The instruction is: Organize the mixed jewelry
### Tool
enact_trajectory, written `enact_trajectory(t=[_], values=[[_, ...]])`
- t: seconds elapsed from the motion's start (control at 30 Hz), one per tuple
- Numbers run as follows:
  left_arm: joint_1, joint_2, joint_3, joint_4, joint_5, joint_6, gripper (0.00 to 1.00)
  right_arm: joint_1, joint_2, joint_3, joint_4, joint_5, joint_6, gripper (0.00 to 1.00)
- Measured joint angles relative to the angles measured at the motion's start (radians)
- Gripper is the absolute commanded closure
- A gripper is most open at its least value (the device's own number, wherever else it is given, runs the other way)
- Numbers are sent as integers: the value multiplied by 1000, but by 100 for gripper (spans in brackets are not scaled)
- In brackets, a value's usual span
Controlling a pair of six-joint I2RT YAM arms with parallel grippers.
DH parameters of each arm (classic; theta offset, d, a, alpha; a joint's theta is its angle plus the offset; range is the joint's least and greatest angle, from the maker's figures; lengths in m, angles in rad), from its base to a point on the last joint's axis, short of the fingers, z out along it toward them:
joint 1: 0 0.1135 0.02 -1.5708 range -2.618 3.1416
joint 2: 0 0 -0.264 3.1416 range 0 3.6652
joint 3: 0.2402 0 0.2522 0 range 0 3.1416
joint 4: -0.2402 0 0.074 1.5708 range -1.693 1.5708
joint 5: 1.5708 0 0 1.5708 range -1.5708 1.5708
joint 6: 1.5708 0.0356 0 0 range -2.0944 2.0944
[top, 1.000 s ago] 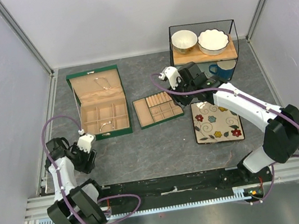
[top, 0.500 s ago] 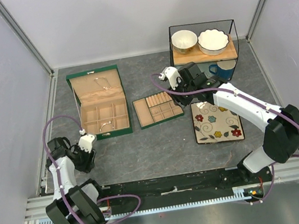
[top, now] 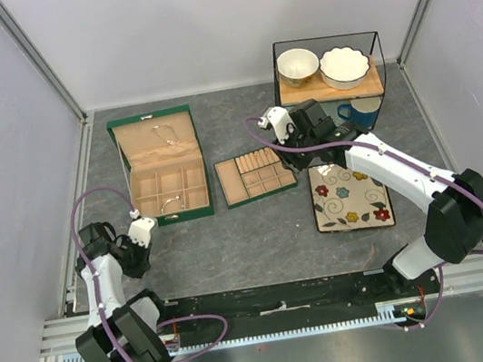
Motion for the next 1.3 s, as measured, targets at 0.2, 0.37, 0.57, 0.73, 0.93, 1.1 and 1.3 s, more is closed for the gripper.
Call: enact_trajectory(t=[0.2,0.37,0.57,0.73,0.93,1.1,1.3], values=[[-2,-2,6,-14,0,0,87,-2,0,0,0,0,2,58],[-8,-5,52,-63,9,0,89,-2,0,0,0,0,4,58],[-43,-16,128,-143,54,0,90,-2,0,0,-2,2,8,59],[-135,-29,227,-217,97,-27,91,-6,0,4,-10,13,10,58],[-282,-22,370,-249,177,-152,91,-30,0,32,-17,61,11,57],[-432,27,466,-225,213,-278,92,-77,0,53,-16,99,12,57],[-678,151,554,-116,208,-417,94,-160,10,57,-13,114,26,57]])
